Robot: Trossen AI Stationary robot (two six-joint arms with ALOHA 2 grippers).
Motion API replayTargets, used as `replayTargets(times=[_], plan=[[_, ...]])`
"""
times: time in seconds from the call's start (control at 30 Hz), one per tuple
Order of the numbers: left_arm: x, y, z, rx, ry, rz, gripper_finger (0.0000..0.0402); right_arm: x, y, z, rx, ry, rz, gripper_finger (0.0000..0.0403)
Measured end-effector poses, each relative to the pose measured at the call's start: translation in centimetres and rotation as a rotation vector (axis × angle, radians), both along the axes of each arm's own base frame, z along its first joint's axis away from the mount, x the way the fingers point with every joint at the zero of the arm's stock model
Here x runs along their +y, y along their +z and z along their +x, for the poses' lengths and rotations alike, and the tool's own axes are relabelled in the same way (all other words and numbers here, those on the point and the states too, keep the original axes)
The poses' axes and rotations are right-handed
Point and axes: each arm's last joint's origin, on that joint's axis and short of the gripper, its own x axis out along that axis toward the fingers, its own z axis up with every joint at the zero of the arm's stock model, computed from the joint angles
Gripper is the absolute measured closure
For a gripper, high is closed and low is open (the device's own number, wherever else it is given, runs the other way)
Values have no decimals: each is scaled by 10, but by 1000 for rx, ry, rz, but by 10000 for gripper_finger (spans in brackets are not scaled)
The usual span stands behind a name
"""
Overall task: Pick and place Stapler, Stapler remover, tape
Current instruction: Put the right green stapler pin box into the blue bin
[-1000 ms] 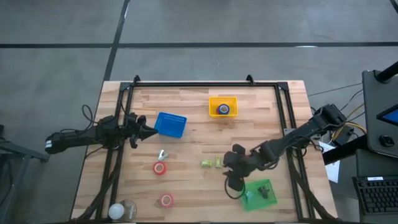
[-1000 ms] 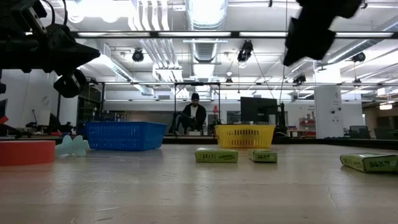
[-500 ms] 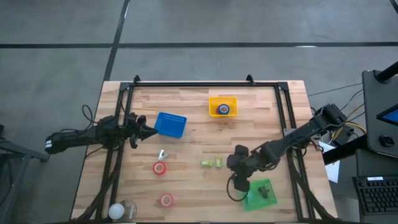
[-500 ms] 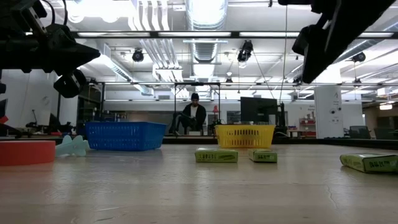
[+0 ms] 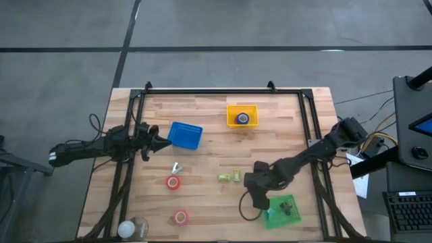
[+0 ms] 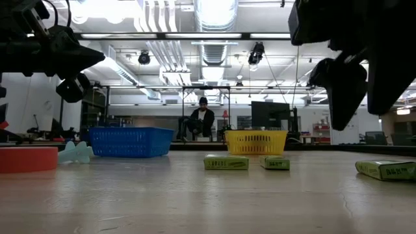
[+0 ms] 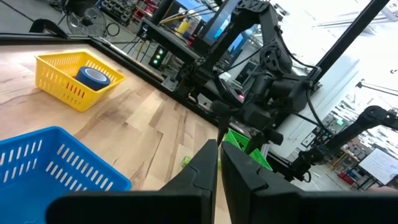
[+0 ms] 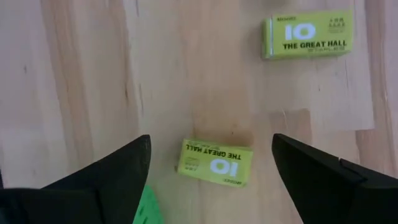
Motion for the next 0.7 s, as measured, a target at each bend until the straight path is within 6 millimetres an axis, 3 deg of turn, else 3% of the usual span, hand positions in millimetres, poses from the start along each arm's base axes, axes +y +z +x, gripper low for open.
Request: replayTargets(times=[0.7], plan=[[0,0,0,3,1,0,378,4,-36,9,151,24,6,76]])
